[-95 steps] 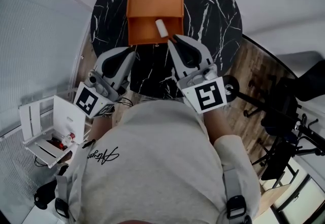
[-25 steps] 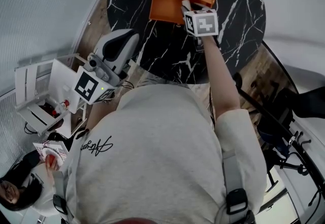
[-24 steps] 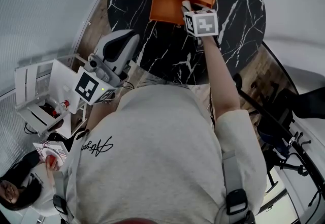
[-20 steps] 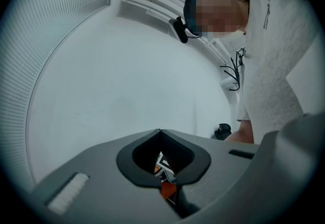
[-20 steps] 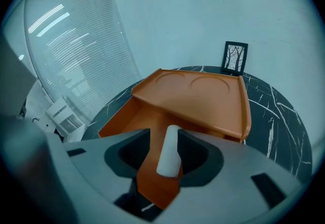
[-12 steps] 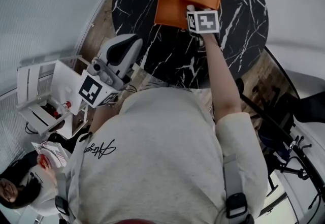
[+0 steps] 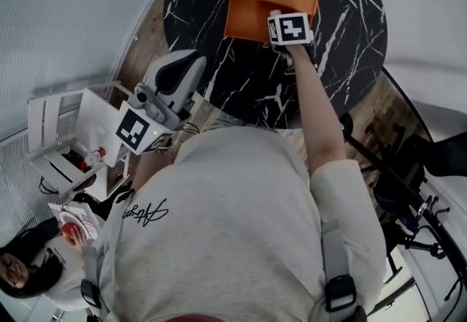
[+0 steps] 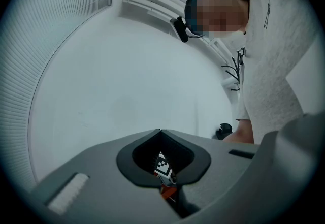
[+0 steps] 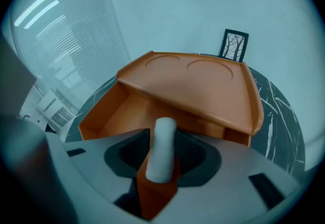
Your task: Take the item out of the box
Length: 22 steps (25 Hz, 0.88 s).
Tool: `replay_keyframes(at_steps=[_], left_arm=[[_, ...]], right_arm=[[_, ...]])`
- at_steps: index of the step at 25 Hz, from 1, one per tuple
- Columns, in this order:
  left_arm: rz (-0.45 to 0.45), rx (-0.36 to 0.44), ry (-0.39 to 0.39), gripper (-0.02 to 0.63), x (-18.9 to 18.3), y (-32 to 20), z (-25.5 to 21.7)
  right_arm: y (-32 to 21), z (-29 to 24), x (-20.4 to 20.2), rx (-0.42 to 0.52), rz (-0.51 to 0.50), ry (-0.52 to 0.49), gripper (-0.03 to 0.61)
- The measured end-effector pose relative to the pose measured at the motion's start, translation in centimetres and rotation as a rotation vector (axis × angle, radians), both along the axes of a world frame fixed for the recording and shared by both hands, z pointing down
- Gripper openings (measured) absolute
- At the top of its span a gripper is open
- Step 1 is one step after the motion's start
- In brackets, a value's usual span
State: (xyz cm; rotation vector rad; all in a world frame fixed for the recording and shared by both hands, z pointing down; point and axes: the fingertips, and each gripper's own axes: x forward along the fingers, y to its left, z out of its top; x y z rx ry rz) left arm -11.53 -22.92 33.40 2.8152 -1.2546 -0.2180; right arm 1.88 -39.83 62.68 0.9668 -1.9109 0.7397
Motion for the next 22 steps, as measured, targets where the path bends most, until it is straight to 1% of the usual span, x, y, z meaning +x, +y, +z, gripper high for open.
replay_keyframes(at_steps=[2, 3, 7, 10, 11, 14, 22], left_arm=[[0.000, -0.003, -0.001, 0.002, 0.0, 0.0, 0.1], [0.001, -0.005, -0.002, 0.002, 0.0, 0.0, 0.2], [0.007, -0.004, -0.005, 0.002, 0.1, -0.1, 0.1], [0.004, -0.001, -0.006, 0.002, 0.0, -0.2, 0.1], [0.003, 0.000, -0.006, 0.002, 0.0, -0.2, 0.1], [0.006, -0.002, -0.009, 0.002, 0.1, -0.1, 0.1], [0.016, 0.002, -0.008, 0.002, 0.7, -0.2, 0.0]], right_arm=[[1.0, 0.6, 0.7, -0.054, 0.023, 0.049, 0.149], [1.3, 0.8, 0.7, -0.068, 0.023, 0.057, 0.148], [1.1, 0.9, -0.2, -0.052, -0.013, 0.044, 0.137], [1.9, 0.9, -0.1, -0.069, -0.021, 0.046, 0.132], [1.8, 0.6, -0.2, -0.056, -0.027, 0.039, 0.130], [0.4, -0.6, -0.9, 0.056, -0.053, -0.005, 0.130], [0.3, -3.1, -0.8, 0.167, -0.074, -0.041, 0.130]])
